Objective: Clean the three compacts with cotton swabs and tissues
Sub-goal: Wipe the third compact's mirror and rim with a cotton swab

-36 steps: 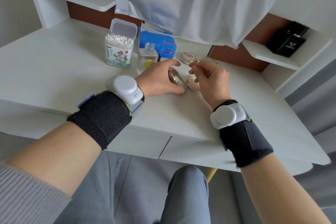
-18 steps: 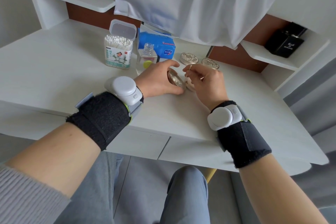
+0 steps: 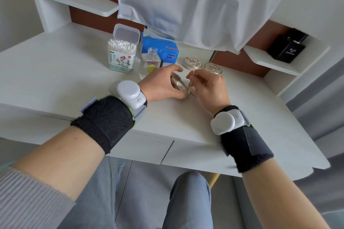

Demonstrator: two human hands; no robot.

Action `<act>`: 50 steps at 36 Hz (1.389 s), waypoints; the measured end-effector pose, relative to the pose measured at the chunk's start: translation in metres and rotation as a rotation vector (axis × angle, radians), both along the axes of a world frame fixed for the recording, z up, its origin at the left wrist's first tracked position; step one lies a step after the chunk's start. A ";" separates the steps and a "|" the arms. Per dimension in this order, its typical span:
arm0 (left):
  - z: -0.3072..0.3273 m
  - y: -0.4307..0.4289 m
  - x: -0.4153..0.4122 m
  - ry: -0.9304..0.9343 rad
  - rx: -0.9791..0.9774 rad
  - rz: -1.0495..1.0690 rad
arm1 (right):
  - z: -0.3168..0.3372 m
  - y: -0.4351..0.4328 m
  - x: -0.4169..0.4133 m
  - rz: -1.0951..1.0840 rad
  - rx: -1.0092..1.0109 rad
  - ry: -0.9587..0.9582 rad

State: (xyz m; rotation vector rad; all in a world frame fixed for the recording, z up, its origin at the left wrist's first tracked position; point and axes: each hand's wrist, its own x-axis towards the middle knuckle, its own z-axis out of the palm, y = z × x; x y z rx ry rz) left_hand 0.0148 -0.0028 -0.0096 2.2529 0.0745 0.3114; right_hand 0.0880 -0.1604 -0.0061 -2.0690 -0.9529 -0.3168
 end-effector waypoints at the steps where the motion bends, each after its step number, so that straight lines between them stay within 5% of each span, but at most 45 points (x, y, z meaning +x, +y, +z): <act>1: 0.000 0.000 0.000 -0.001 -0.003 -0.002 | 0.002 0.000 -0.002 0.010 0.037 0.047; 5: 0.002 0.000 -0.001 -0.003 -0.001 -0.017 | 0.005 -0.004 -0.007 -0.050 0.218 0.142; 19: -0.002 -0.001 -0.027 -0.088 0.021 -0.027 | 0.002 -0.007 -0.051 -0.342 0.387 -0.032; 27: -0.001 0.023 -0.076 -0.266 -0.103 0.045 | -0.004 0.044 -0.104 -0.196 0.449 -0.010; 50: -0.037 0.187 -0.283 -0.466 -0.091 0.875 | -0.050 0.244 -0.282 0.364 0.188 0.153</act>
